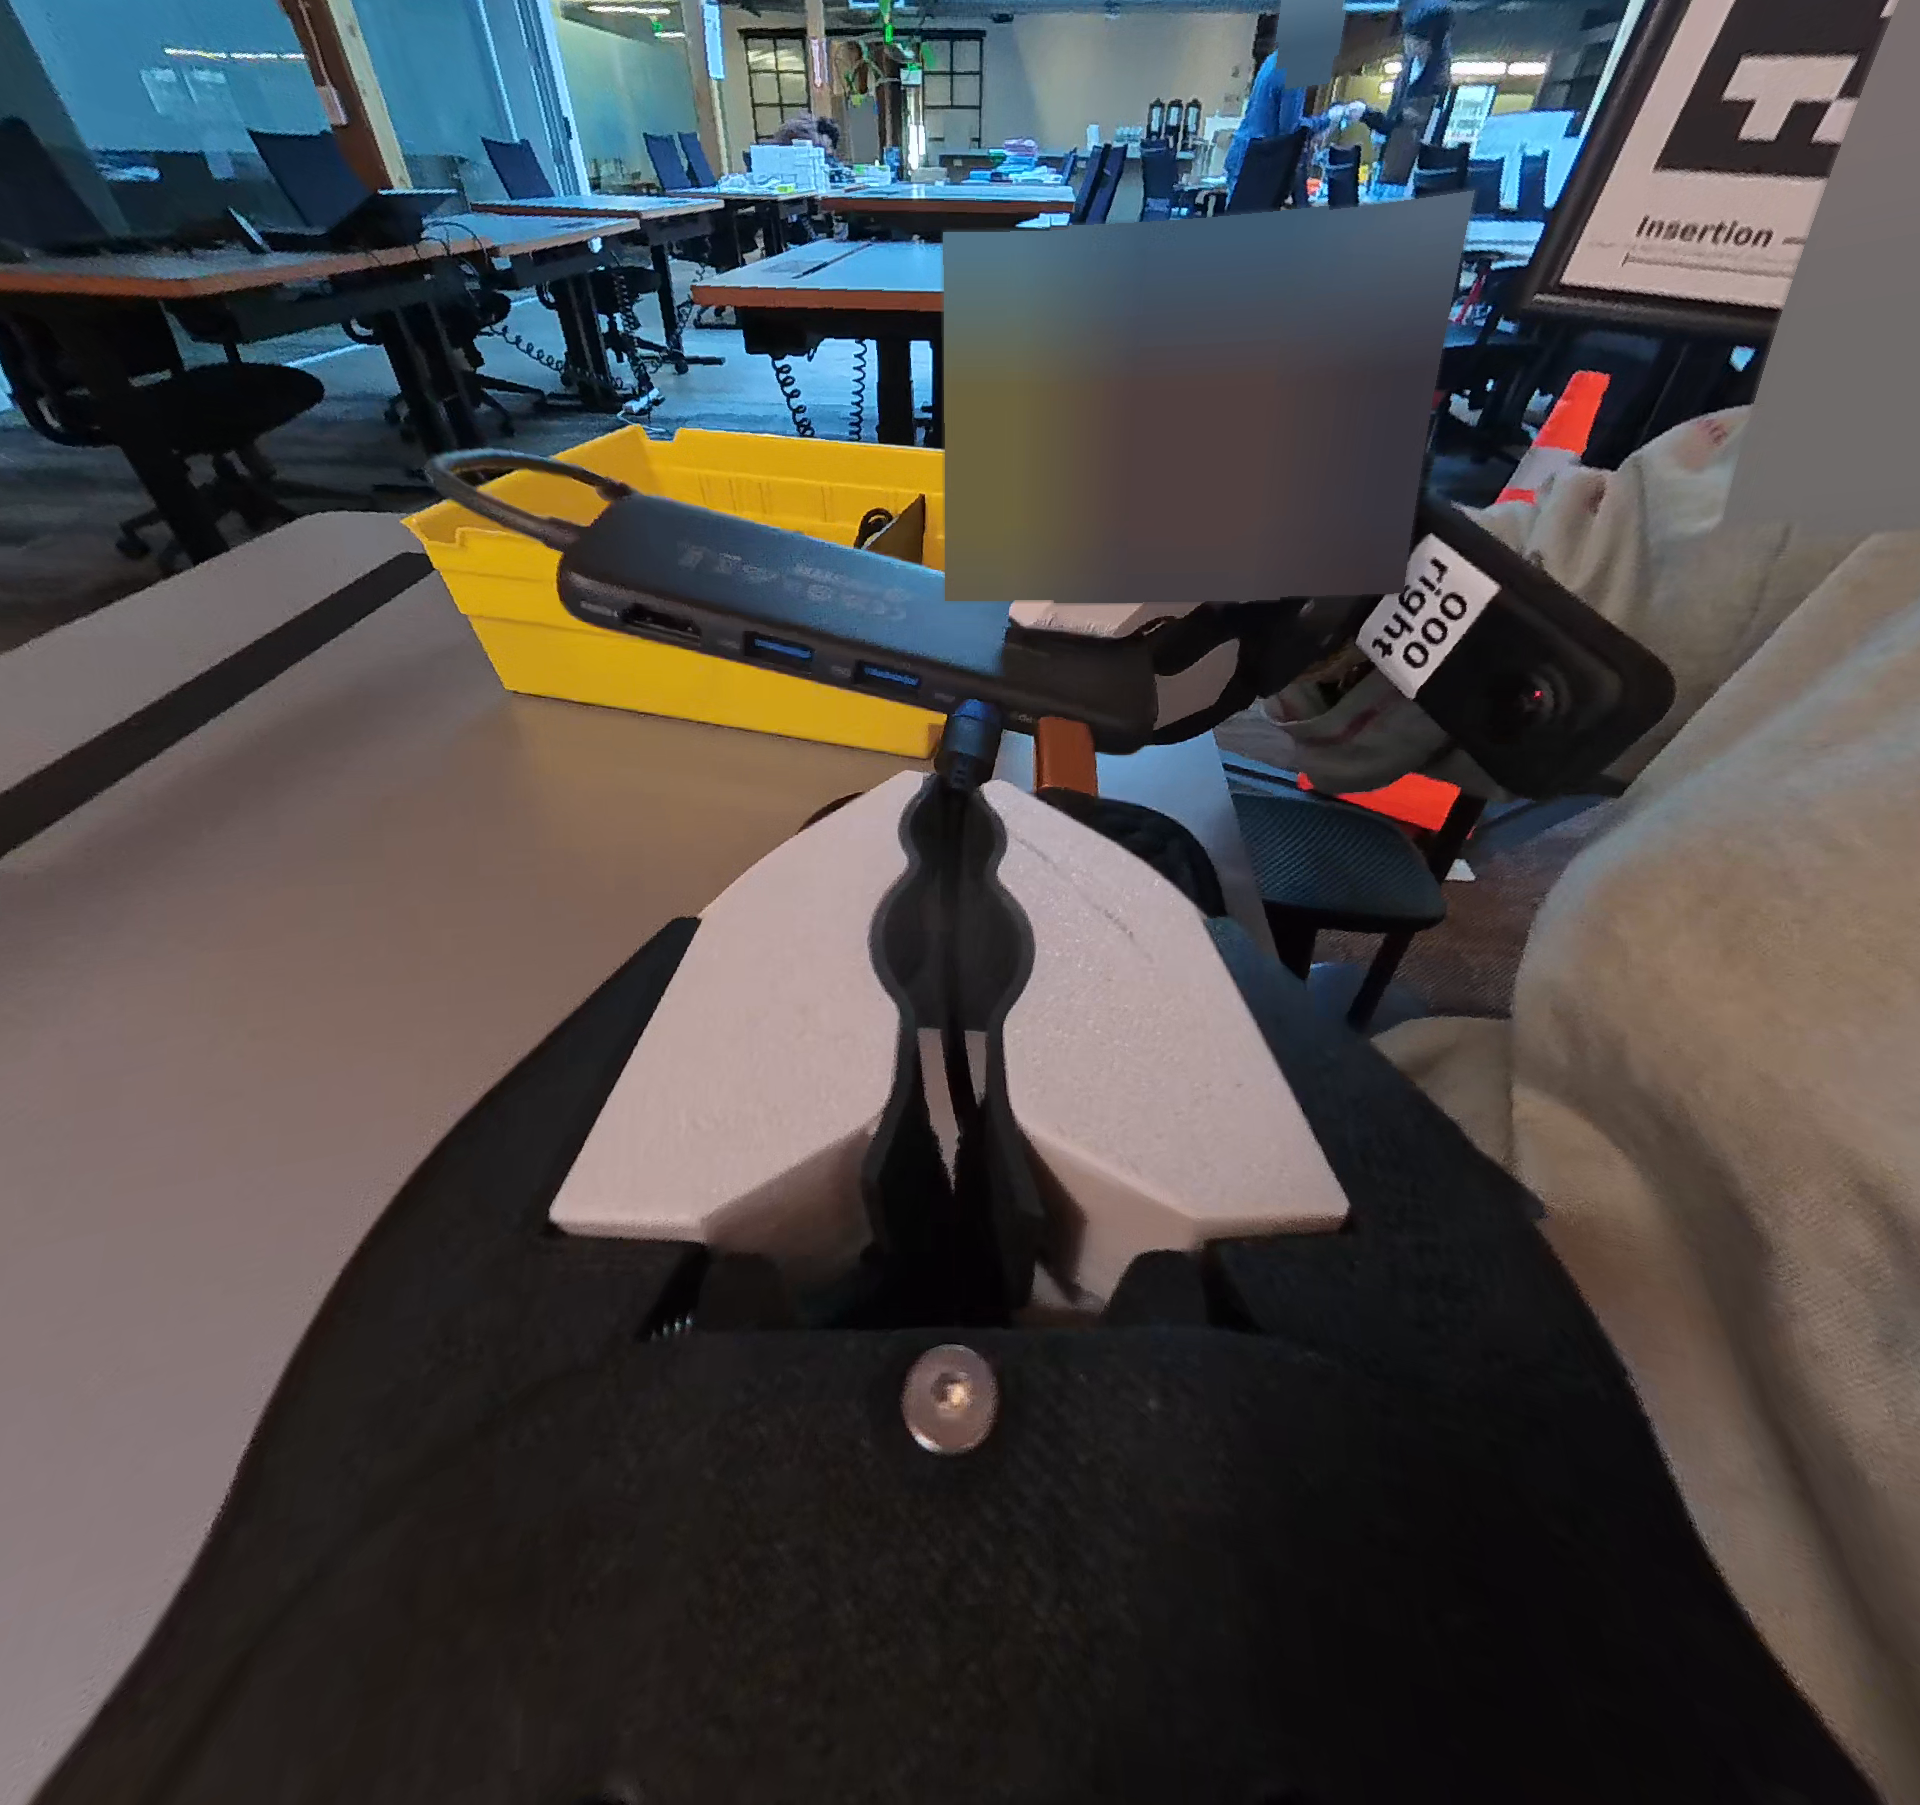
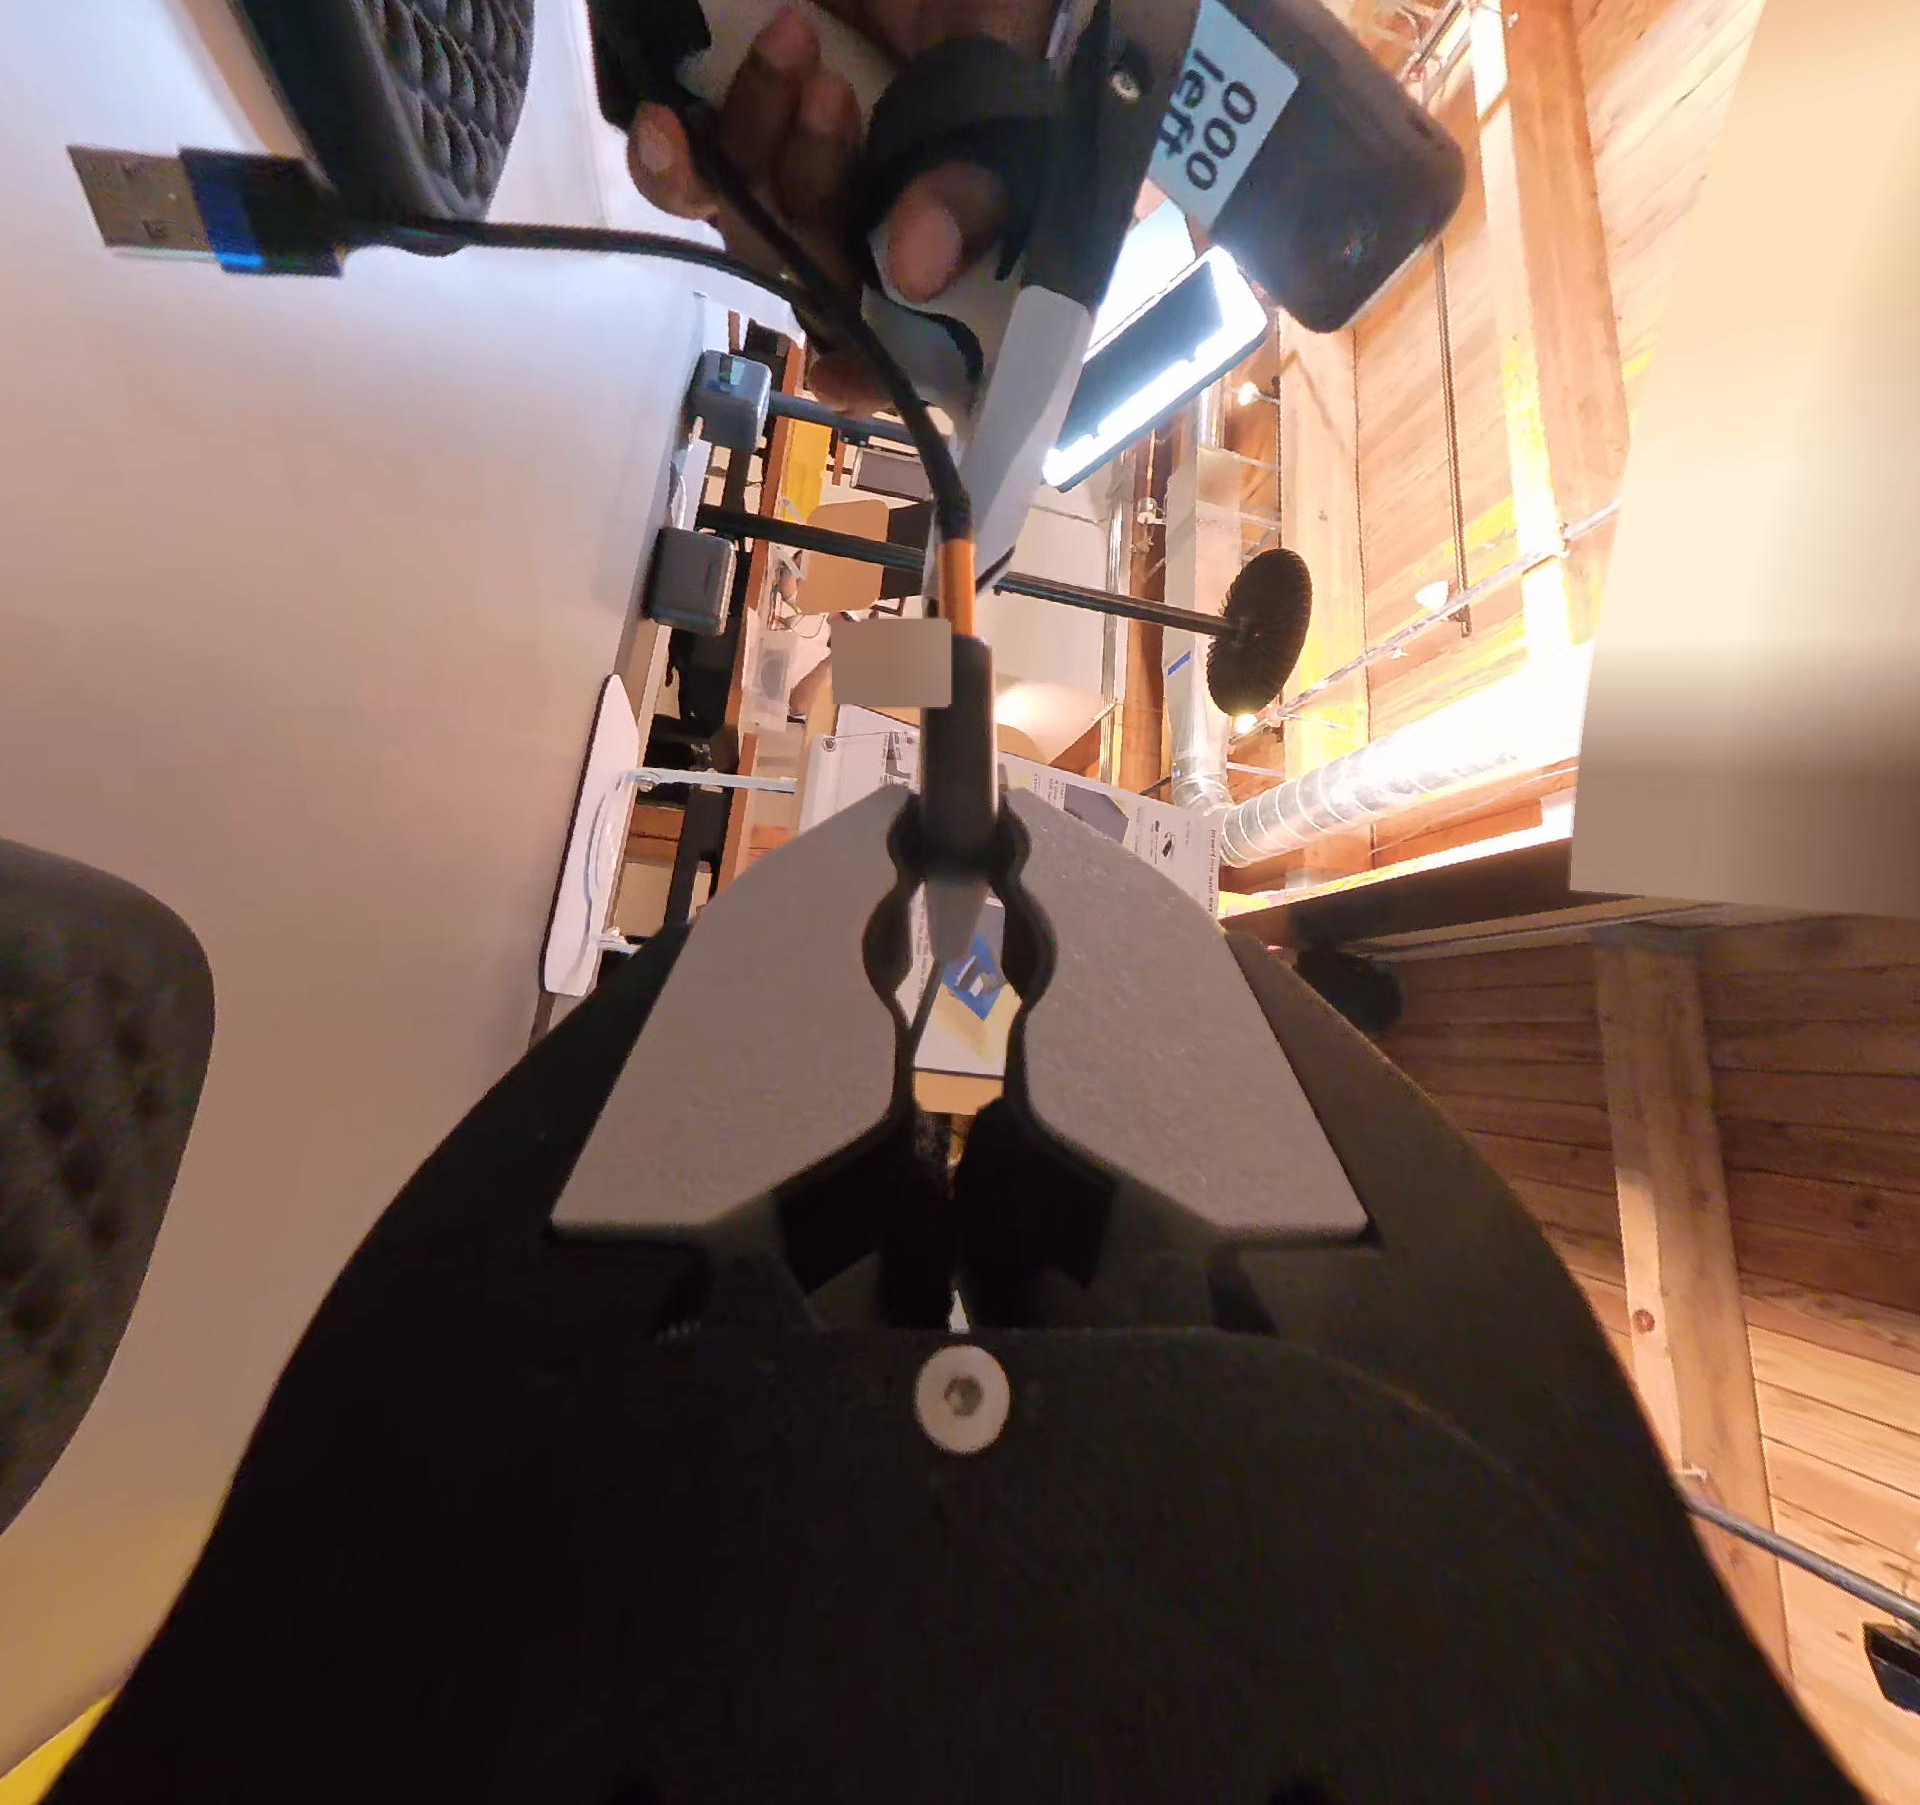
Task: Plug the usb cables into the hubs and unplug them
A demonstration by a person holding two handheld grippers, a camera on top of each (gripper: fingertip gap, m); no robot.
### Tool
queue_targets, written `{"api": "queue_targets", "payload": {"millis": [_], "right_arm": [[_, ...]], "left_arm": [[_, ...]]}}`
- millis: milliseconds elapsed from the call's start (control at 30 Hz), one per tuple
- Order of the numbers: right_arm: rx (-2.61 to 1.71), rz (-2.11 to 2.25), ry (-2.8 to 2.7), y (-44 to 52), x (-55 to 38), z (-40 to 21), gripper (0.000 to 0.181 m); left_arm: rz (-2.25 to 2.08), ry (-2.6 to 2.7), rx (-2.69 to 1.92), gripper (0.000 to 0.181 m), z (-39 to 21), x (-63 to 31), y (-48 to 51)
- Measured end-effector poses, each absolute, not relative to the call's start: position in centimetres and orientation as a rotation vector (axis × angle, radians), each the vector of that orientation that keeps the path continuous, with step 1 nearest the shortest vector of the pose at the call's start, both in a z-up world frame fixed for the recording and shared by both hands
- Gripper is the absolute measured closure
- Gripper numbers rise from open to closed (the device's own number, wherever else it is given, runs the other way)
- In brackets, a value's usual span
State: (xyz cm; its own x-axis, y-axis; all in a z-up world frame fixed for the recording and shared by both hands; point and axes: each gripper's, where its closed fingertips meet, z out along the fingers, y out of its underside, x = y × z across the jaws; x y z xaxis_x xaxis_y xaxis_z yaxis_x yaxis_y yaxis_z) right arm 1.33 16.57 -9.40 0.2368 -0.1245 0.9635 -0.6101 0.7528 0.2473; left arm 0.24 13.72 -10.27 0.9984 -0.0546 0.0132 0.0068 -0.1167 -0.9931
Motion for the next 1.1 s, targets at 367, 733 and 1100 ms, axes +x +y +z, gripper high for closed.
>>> {"api": "queue_targets", "payload": {"millis": [367, 733, 1100], "right_arm": [[0.634, 0.333, -1.312, 16.2, 0.9, -9.4, 0.170], [0.665, 0.362, -1.315, 15.2, 1.2, -9.5, 0.170], [0.647, 0.349, -1.323, 14.9, 1.2, -9.6, 0.170]], "left_arm": [[-0.015, -0.036, -1.708, 0.177, -10.4, 0.1, 13.3], [-0.051, 0.089, -1.734, 0.175, -10.3, 0.7, 12.1], [-0.179, -0.067, -1.719, 0.177, -10.6, 0.3, 12.1]]}}
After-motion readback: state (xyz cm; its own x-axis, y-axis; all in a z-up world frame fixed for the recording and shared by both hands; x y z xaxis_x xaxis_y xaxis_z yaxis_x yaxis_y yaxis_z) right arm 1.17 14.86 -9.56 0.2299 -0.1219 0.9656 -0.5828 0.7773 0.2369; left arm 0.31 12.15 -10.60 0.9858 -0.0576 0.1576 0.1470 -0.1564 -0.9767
